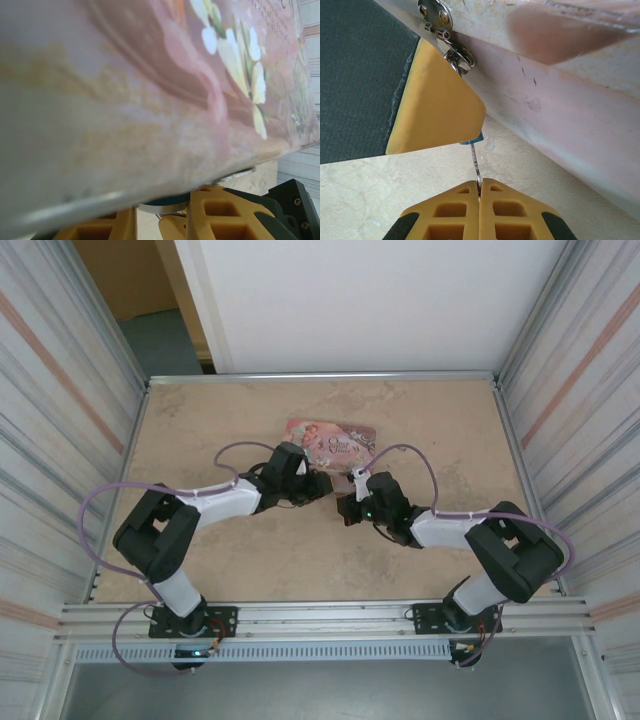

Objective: Unlock the padlock with the key

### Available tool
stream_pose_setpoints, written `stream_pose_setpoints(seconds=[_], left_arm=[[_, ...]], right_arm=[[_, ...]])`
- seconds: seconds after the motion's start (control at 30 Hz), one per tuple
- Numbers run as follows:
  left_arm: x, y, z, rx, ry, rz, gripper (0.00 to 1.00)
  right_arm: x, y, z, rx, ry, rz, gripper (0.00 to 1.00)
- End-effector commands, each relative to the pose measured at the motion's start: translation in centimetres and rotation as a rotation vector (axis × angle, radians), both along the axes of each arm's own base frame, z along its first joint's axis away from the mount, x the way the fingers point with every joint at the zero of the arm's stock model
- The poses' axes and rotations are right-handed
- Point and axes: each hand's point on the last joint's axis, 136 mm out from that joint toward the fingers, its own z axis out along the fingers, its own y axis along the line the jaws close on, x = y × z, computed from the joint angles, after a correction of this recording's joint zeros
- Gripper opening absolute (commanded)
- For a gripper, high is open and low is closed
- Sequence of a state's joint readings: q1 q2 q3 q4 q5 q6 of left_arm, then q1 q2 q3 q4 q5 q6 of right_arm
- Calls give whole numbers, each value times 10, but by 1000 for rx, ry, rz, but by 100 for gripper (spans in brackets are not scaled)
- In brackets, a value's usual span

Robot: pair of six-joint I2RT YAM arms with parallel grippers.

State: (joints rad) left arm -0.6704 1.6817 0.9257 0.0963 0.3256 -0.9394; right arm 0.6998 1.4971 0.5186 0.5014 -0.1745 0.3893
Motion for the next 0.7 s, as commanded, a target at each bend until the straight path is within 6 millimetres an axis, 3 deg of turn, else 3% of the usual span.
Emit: stream_pose_setpoints(seconds=[0.0, 0.27, 0.47, 0.67], left_arm=[[15, -13, 12, -21, -71, 1, 3], [-3, -27, 9, -33, -40, -57, 2], [-9, -15, 0, 13, -38, -29, 2], [7, -17, 2, 19, -75, 8, 0]], right_arm=[[-5, 25, 44, 144, -62, 84, 0], [9, 34, 86, 273, -139, 127, 0], [15, 38, 118, 324, -197, 186, 0], [7, 47, 105, 270, -167, 177, 0]])
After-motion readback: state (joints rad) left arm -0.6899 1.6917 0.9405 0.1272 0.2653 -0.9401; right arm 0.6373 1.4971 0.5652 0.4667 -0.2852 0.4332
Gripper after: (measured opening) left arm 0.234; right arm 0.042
